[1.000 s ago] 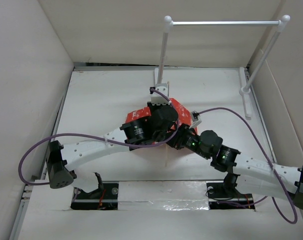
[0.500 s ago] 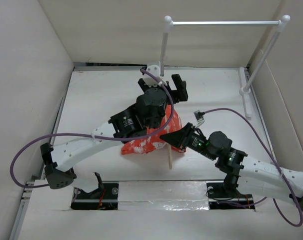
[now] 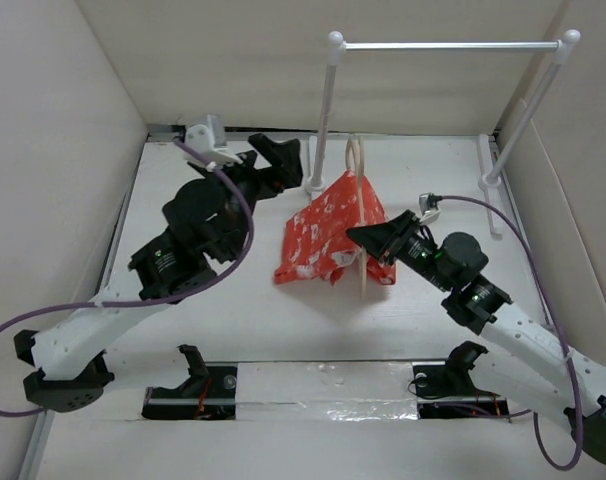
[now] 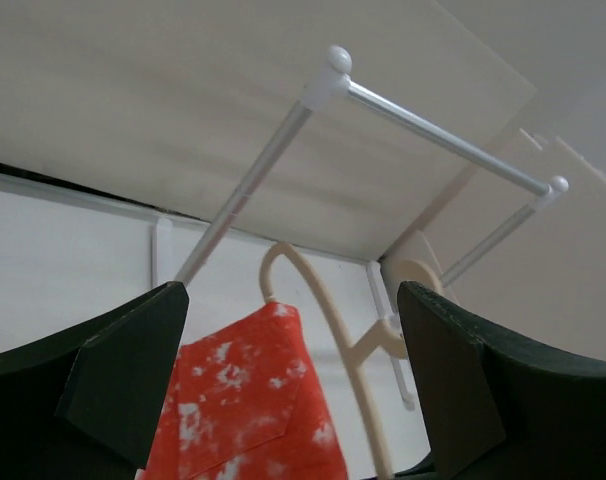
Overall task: Place the trousers on the hanger
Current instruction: Place the hanger at the clothesline.
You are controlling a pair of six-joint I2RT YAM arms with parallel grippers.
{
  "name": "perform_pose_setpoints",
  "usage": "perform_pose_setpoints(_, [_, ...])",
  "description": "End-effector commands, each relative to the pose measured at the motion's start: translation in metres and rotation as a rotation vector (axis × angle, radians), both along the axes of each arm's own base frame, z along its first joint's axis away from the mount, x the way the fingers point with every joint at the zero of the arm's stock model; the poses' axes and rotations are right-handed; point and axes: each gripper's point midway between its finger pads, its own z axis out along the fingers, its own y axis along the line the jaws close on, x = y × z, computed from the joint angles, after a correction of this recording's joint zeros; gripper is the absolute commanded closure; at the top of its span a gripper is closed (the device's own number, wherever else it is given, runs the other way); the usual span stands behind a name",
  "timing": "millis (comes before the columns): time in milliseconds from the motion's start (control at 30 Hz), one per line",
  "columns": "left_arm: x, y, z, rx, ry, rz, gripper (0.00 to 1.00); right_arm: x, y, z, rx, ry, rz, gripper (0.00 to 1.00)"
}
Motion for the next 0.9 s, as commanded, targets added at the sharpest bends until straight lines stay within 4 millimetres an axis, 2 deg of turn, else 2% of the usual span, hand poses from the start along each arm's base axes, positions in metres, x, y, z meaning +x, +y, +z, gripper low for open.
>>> perform_pose_setpoints(0, [-0.007,0.024,0.003,-0.054,-0.024,0.009,0.16,-0.027,-0.032,0.130,0.204,-0.324,0.030,1.00])
perform_pose_setpoints(33, [-0.006,0.026,-0.013,-0.025,-0.007,0.021,0.17,-0.014,-0.044,0.133,0.185,-0.331,-0.017,1.00])
perform_pose_setpoints(67, [-0.008,0.038,-0.013,-0.041,-0.016,0.040,0.18,-0.010,-0.050,0.138,0.179,-0.343,-0.027,1.00])
perform_pose_setpoints(100, [-0.008,0.040,-0.021,-0.032,-0.010,0.046,0.19,-0.011,-0.053,0.149,0.176,-0.361,-0.006,1.00])
perform_pose_setpoints(133, [-0.007,0.038,-0.039,-0.002,0.008,0.048,0.20,0.002,-0.068,0.154,0.159,-0.369,-0.062,1.00])
perform_pose_setpoints(167, [-0.010,0.041,-0.042,-0.005,0.004,0.039,0.22,0.005,-0.071,0.156,0.140,-0.376,-0.048,1.00])
perform_pose_setpoints(200, [-0.012,0.039,-0.049,0.010,0.009,0.022,0.24,0.019,-0.075,0.155,0.121,-0.357,-0.064,1.00])
perform_pose_setpoints(233, [-0.011,0.034,-0.068,0.045,0.027,0.006,0.24,0.023,-0.081,0.168,0.110,-0.372,-0.075,1.00])
perform_pose_setpoints(267, [-0.015,0.039,-0.072,0.042,0.024,0.001,0.24,0.037,-0.095,0.169,0.089,-0.373,-0.122,1.00])
perform_pose_setpoints(300, [-0.016,0.039,-0.080,0.033,0.032,-0.007,0.24,0.041,-0.096,0.169,0.079,-0.367,-0.107,1.00])
perform_pose_setpoints(333, [-0.017,0.036,-0.104,0.066,0.056,-0.021,0.24,0.054,-0.100,0.171,0.075,-0.372,-0.111,1.00])
perform_pose_setpoints(367, [-0.021,0.040,-0.099,0.021,0.027,-0.029,0.24,0.064,-0.109,0.172,0.066,-0.375,-0.134,1.00])
perform_pose_setpoints(400, [-0.022,0.041,-0.107,0.019,0.027,-0.033,0.24,0.068,-0.109,0.170,0.047,-0.377,-0.099,1.00])
perform_pose_setpoints(433, [-0.022,0.040,-0.125,0.041,0.040,-0.036,0.24,0.084,-0.111,0.164,0.035,-0.361,-0.087,1.00])
perform_pose_setpoints(500, [-0.025,0.045,-0.130,0.019,0.036,-0.036,0.25,0.097,-0.123,0.166,0.025,-0.362,-0.101,1.00])
perform_pose_setpoints(533, [-0.024,0.044,-0.143,0.037,0.049,-0.033,0.24,0.103,-0.127,0.165,0.021,-0.360,-0.112,1.00])
perform_pose_setpoints(600, [-0.026,0.046,-0.147,0.025,0.045,-0.036,0.25,0.116,-0.133,0.166,-0.007,-0.364,-0.105,1.00])
perform_pose_setpoints(633, [-0.025,0.044,-0.156,0.037,0.053,-0.041,0.25,0.122,-0.139,0.167,-0.019,-0.367,-0.112,1.00])
perform_pose_setpoints(667, [-0.026,0.043,-0.157,0.032,0.049,-0.044,0.25,0.134,-0.144,0.162,-0.025,-0.353,-0.112,1.00])
perform_pose_setpoints(700, [-0.025,0.042,-0.161,0.036,0.053,-0.045,0.25,0.133,-0.146,0.170,-0.037,-0.376,-0.103,1.00])
perform_pose_setpoints(800, [-0.023,0.036,-0.179,0.065,0.078,-0.055,0.24,0.142,-0.162,0.175,-0.032,-0.381,-0.097,1.00])
perform_pose_setpoints(867, [-0.022,0.032,-0.190,0.085,0.099,-0.057,0.24,0.138,-0.172,0.184,-0.024,-0.443,-0.087,1.00])
